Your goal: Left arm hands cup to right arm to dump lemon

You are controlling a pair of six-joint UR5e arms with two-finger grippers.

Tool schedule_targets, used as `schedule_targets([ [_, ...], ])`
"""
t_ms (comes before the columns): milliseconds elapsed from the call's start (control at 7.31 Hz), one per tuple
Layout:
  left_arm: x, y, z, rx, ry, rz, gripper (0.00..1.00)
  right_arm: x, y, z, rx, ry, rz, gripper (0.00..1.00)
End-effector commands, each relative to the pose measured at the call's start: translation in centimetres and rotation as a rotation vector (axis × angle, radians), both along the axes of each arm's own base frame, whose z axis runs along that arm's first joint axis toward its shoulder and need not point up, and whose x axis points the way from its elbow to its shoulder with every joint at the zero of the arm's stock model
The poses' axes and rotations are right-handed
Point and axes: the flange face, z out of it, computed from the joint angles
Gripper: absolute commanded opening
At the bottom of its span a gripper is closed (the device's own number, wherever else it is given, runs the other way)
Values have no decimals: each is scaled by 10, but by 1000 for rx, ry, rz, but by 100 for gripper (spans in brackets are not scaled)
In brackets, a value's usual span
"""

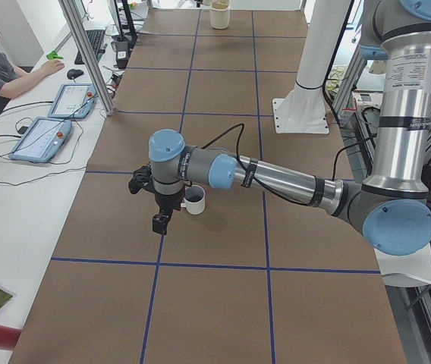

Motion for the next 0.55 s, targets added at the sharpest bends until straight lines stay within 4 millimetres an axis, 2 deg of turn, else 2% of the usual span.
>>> schedule_targets([
  [0,-35,26,30,-31,-14,-11,100,19,56,74,-98,141,4,100],
  [137,-34,29,55,-81,-21,-8,100,19,62,81,-119,133,3,100],
  [273,-35,32,58,-79,-12,-8,100,20,70,84,-121,128,3,100],
  [410,-35,35,56,-68,1,-18,100,18,68,70,-95,105,1,100],
])
